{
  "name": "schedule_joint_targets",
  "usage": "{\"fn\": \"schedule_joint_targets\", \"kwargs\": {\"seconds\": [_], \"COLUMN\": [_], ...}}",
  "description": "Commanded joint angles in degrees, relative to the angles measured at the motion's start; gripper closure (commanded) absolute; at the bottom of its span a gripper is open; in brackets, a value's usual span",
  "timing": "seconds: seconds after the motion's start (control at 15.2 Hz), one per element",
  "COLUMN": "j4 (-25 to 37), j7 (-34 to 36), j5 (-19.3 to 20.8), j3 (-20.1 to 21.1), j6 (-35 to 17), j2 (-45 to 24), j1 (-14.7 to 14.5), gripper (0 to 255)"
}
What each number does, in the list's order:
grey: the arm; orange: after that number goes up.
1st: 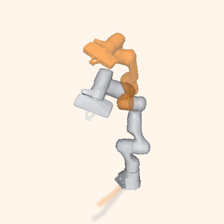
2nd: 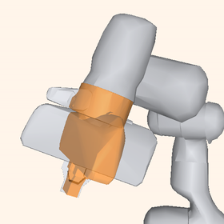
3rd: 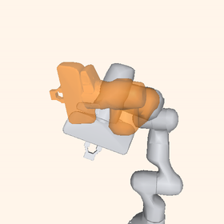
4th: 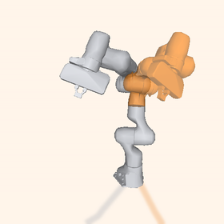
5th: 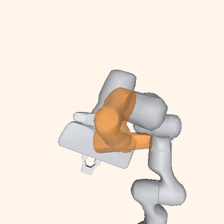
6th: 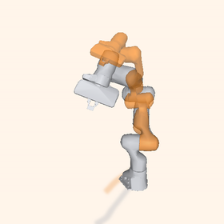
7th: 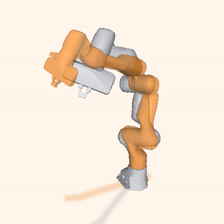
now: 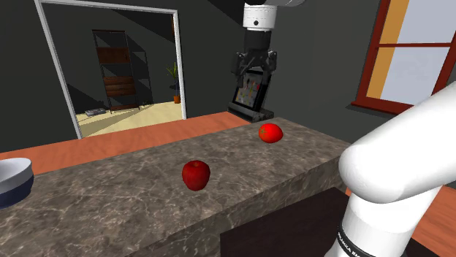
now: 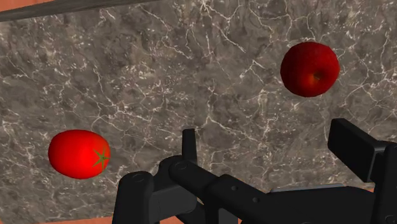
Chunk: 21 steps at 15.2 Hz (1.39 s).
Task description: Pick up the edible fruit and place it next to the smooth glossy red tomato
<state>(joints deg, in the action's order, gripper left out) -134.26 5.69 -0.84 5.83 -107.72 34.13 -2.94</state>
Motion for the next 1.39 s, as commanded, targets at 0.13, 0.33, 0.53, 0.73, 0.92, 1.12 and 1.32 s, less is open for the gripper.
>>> {"fn": "schedule_joint_targets", "kwargs": {"seconds": [0.13, 0.33, 0.53, 0.73, 0.92, 1.12, 1.32], "j4": [-0.36, 0.33, 1.54, 3.28, 5.52, 8.28, 11.54], "j7": [3.33, 5.59, 7.87, 10.19, 12.55, 14.93, 17.25], "j5": [-1.32, -1.94, -2.27, -2.29, -1.97, -1.35, -0.55], "j3": [2.74, 4.54, 6.24, 7.8, 9.17, 10.26, 11.01], "j6": [-4.14, -7.03, -9.74, -12.22, -14.4, -16.25, -17.71], "j2": [-6.13, -11.44, -17.08, -22.98, -29.12, -35.43, -41.86], "j1": [-0.94, -1.51, -2.07, -2.65, -3.31, -4.15, -5.21], "gripper": [0, 0, 0, 0, 0, 0, 0]}}
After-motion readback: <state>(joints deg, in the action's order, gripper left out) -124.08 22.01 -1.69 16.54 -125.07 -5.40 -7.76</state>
